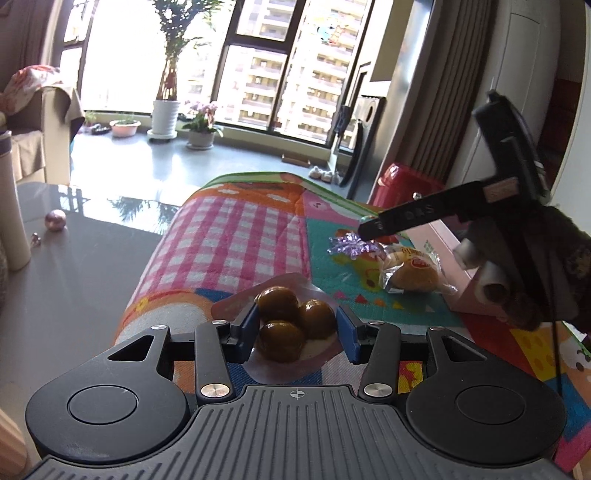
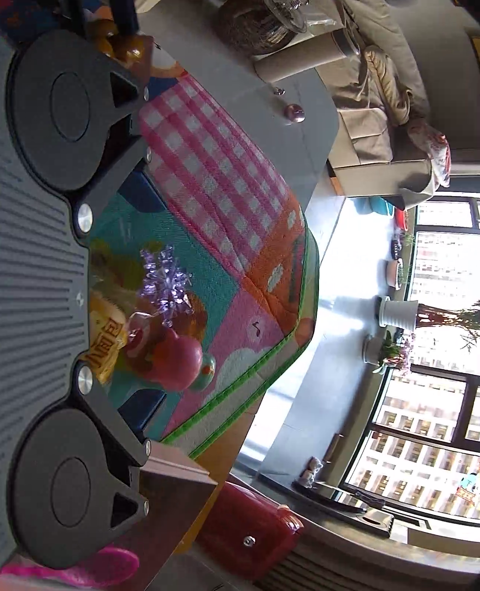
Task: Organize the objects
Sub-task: 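Grasp the purple sparkly bow with the right gripper while the left gripper holds the tray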
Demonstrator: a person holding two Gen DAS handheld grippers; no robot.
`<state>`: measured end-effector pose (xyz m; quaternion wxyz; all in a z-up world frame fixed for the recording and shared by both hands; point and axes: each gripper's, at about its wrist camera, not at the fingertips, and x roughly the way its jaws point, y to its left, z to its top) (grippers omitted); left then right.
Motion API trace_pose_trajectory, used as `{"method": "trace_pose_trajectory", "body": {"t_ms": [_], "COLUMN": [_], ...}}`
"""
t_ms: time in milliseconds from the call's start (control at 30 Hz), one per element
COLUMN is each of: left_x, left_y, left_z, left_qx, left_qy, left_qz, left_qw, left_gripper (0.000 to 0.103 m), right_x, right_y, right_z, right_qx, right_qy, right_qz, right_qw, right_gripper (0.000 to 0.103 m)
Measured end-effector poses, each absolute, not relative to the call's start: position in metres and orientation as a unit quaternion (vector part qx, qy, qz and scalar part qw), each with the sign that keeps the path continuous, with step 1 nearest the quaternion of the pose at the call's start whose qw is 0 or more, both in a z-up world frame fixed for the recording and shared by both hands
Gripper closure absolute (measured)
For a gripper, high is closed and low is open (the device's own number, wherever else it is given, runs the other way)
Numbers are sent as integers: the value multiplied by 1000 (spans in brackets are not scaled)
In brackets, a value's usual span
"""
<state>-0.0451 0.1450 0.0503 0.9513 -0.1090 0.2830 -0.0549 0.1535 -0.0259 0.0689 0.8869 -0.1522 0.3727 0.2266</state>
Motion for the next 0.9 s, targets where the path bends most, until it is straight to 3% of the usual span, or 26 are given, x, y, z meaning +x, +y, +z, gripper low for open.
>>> {"method": "trace_pose_trajectory", "body": {"t_ms": [200,267,900], "left_x": [-49,-51,-62], "left_y": [154,156,94], "left_z": [45,44,63], "left_qx": [-123,-125,-79], "left_qy": [291,291,290], "left_qz": [-54,-55,-123], "left_qw": [947,947,946], "left_gripper": [53,53,53], "right_x": [172,172,-6], "right_y": [11,14,-108], "right_z": [40,32,93], "right_qx": [-225,-226,-140], "right_qy": [392,411,351], "right_qz": [223,215,275], "right_qw": [864,857,884], "right_gripper": [20,41,42]}}
